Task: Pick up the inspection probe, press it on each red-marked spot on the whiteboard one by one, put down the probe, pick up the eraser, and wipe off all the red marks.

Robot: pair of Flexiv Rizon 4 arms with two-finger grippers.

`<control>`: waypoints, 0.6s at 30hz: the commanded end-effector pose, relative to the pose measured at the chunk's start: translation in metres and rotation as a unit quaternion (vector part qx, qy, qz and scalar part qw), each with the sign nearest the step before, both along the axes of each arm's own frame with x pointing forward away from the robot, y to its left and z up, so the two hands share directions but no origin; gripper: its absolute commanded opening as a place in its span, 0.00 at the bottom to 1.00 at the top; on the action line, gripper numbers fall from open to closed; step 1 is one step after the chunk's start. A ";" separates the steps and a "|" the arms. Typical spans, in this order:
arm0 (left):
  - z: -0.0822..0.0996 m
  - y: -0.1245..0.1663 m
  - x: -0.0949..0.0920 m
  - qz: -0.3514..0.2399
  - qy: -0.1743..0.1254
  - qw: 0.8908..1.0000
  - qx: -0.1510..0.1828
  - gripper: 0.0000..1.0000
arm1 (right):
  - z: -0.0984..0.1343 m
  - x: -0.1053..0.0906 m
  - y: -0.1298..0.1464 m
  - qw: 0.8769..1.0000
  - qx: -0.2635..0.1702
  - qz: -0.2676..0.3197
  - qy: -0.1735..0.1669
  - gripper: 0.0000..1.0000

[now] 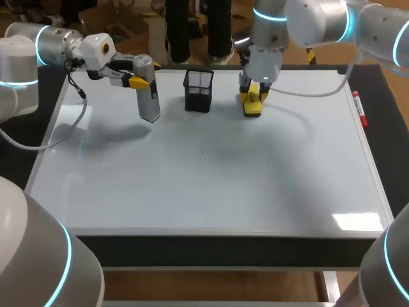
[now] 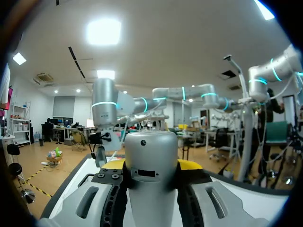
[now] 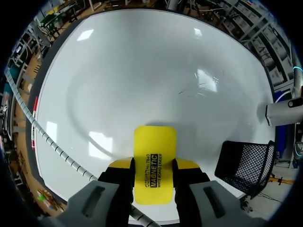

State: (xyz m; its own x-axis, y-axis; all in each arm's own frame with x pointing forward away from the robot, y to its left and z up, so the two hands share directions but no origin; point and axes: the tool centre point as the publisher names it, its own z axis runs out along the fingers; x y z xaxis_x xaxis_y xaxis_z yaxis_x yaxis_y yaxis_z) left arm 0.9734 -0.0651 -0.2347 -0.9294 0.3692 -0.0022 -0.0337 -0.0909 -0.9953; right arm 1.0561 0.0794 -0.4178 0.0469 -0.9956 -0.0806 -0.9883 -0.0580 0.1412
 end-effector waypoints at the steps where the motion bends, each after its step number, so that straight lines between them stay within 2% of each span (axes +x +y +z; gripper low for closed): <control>1: 0.002 0.000 0.000 0.000 0.000 1.000 0.001 0.00 | -0.001 0.006 0.002 1.000 -0.005 -0.001 0.016 0.40; 4: 0.002 0.000 0.000 0.000 0.000 1.000 0.001 0.00 | -0.001 0.004 0.001 1.000 -0.005 -0.006 0.016 0.43; 5: 0.002 0.000 0.000 0.000 0.000 1.000 0.001 0.00 | 0.000 0.003 0.001 1.000 -0.004 -0.008 0.015 0.48; 7: 0.002 0.000 0.000 0.000 0.000 1.000 0.001 0.00 | 0.003 0.000 -0.002 1.000 -0.003 -0.015 0.013 0.50; 8: 0.002 0.000 0.000 0.000 0.000 1.000 0.001 0.00 | 0.005 -0.001 -0.003 1.000 -0.001 -0.017 0.010 0.55; 9: 0.002 0.000 0.000 0.000 0.000 1.000 0.001 0.00 | 0.006 -0.003 -0.004 1.000 -0.001 -0.021 0.009 0.63; 10: 0.002 0.000 0.000 0.000 0.000 1.000 0.001 0.00 | 0.008 -0.005 -0.005 1.000 -0.001 -0.026 0.007 0.94; 11: 0.002 0.000 0.000 0.000 0.000 1.000 0.001 0.00 | 0.010 -0.006 -0.007 0.999 0.000 -0.035 0.003 1.00; 18: 0.002 0.000 0.000 0.000 0.000 1.000 0.001 0.00 | 0.028 -0.021 -0.021 0.993 0.042 -0.110 -0.012 1.00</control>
